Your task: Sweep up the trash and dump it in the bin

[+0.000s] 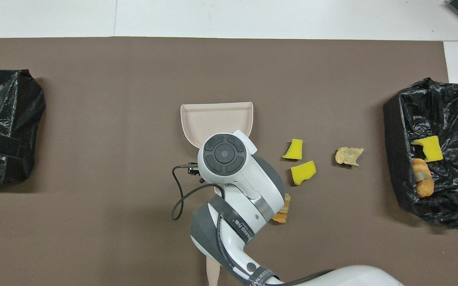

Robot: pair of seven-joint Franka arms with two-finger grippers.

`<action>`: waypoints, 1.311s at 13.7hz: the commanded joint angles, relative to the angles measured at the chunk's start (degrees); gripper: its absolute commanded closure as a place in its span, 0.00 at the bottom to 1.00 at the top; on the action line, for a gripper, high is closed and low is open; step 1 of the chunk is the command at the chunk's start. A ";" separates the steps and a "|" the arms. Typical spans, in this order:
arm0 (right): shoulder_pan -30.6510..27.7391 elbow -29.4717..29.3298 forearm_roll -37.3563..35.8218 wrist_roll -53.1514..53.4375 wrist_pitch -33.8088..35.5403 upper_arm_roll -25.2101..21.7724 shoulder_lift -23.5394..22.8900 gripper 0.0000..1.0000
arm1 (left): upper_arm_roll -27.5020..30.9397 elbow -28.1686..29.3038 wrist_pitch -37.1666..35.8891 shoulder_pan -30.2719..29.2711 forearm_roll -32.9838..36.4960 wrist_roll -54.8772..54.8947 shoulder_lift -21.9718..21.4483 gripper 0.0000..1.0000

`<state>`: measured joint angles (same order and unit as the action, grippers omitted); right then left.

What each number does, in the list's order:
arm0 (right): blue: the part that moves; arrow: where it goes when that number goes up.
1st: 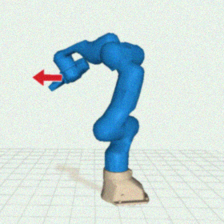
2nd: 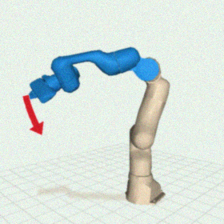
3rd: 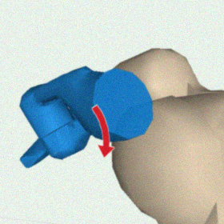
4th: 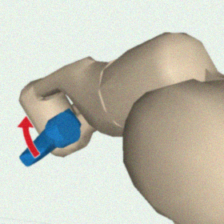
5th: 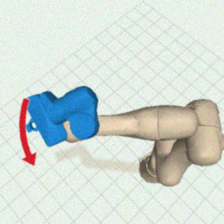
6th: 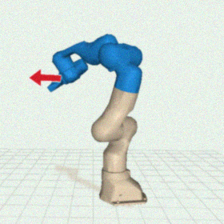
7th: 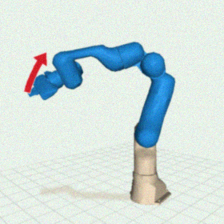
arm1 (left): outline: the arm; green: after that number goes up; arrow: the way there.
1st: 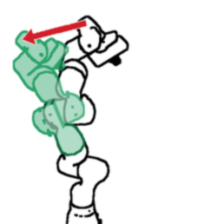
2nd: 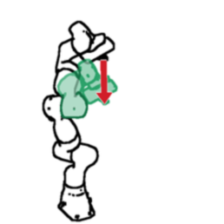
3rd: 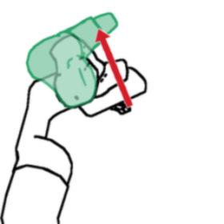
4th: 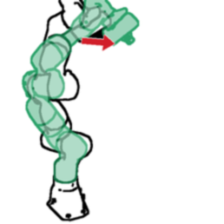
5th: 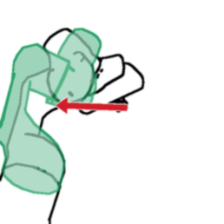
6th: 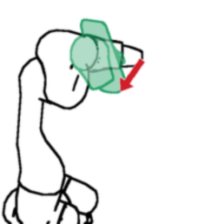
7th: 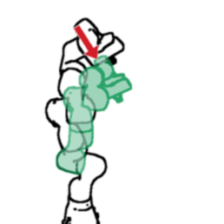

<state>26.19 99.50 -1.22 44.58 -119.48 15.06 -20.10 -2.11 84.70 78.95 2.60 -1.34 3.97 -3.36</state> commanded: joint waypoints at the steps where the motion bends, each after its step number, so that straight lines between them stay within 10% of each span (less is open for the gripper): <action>1: 0.88 6.64 1.13 2.00 2.76 0.06 8.82 0.00 | -0.62 1.17 -0.29 0.11 0.81 0.08 -1.48 0.00; 8: 11.42 21.77 1.40 12.71 2.50 0.06 21.57 0.00 | -4.91 7.30 6.89 2.22 -0.16 -3.33 -1.83 0.00; 18: 22.31 38.39 9.04 19.30 -9.17 0.06 31.26 0.00 | -5.01 20.76 34.33 26.54 -0.33 -35.31 10.63 0.00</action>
<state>46.12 134.23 6.40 61.50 -124.92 15.24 9.53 -8.14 104.53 110.86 24.63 -1.56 -26.21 4.23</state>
